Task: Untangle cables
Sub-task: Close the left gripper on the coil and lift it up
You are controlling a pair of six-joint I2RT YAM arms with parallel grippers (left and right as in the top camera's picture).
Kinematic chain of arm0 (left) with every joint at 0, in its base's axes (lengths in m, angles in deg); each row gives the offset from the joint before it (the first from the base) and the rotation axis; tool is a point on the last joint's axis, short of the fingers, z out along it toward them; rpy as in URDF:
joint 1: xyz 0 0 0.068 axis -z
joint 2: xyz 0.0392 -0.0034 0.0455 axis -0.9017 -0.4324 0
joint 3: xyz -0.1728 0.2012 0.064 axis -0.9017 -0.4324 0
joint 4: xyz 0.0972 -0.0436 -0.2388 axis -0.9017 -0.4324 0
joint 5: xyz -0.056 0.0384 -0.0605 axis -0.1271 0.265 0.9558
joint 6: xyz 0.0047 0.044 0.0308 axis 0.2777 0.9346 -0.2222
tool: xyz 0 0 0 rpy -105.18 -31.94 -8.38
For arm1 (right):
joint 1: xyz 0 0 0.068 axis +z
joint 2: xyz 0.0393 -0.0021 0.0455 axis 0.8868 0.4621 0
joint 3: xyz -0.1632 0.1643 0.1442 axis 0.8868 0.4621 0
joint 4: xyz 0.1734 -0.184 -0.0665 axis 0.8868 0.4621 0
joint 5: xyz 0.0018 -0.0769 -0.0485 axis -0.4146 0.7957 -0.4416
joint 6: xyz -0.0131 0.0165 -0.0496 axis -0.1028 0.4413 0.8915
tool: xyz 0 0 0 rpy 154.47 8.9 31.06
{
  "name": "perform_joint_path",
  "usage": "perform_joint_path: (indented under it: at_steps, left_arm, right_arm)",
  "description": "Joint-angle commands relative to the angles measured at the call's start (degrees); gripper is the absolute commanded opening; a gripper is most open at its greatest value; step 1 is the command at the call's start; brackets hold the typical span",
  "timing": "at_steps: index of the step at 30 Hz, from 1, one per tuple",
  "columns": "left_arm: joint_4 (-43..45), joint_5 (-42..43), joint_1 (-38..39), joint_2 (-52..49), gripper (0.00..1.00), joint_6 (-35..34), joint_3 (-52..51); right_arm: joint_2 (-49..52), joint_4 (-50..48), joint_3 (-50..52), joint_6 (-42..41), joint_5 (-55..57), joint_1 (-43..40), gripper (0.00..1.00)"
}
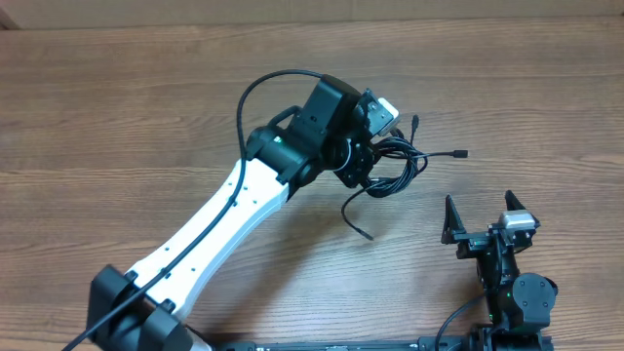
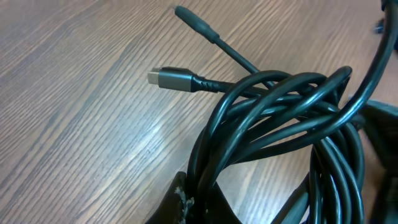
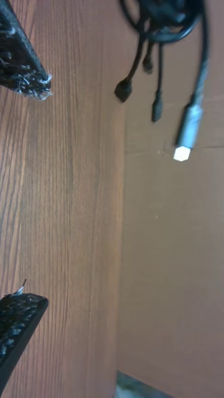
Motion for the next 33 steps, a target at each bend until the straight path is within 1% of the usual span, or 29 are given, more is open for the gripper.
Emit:
perform_joint_path:
  at_steps: [1, 4, 9, 11, 13, 15, 18, 19, 22, 25, 28, 31, 33]
  left_arm:
    - [0.17, 5.16, -0.11, 3.65, 0.04, -1.38, 1.7]
    - [0.46, 9.33, -0.07, 4.55, 0.04, -1.4, 1.73]
    - [1.64, 24.35, -0.07, 4.59, 0.04, -1.42, 1.7]
    - [2.05, 27.26, -0.04, 4.59, 0.04, -1.73, 1.7]
    - [2.12, 27.8, -0.04, 4.59, 0.04, -2.99, 1.7]
    - [2.29, 27.85, -0.04, 4.57, 0.04, -6.23, 1.7]
    - [2.8, 27.96, -0.04, 4.59, 0.04, -14.08, 1.7]
    - [3.3, 27.85, -0.04, 4.57, 0.04, -16.0, 1.7]
    - [4.15, 26.18, -0.04, 4.57, 0.04, -17.64, 1.7]
    - [4.72, 20.72, -0.04, 4.59, 0.04, -21.22, 1.73]
    - [4.42, 15.1, 0.07, 4.59, 0.04, -22.84, 1.73]
    - [3.54, 11.82, 0.11, 4.68, 0.04, -22.86, 1.73]
    - [2.54, 8.09, 0.11, 4.92, 0.04, -22.91, 1.73]
  right_arm:
    - [-0.52, -0.22, 0.61, -0.2, 0.31, 0.26, 1.0]
    - [-0.52, -0.22, 0.61, -0.17, 0.28, 0.26, 1.0]
    - [-0.52, -0.22, 0.61, -0.2, 0.28, 0.26, 1.0]
    - [-0.52, -0.24, 0.61, -0.2, 0.04, 0.26, 1.0]
    - [-0.52, -0.24, 0.61, -0.2, 0.07, 0.31, 1.0]
    - [-0.52, -0.26, 0.61, -0.2, 0.04, 0.31, 1.0]
    - [-0.52, -0.81, 0.61, -0.24, -0.22, 0.31, 1.0]
    - [-0.52, -1.14, 0.61, -0.42, -2.34, 0.31, 1.0]
    - [-0.52, -1.2, 0.59, -0.39, -6.69, 0.31, 1.0]
    - [-0.52, -1.29, 0.48, -1.55, -7.48, 0.31, 1.0]
    - [-0.52, -1.05, -0.96, -9.79, -7.48, 0.31, 1.0]
    - [-0.52, 0.66, -3.37, -14.34, -7.5, 0.31, 1.0]
    - [-0.52, 4.17, -5.92, -15.26, -7.52, 0.31, 1.0]
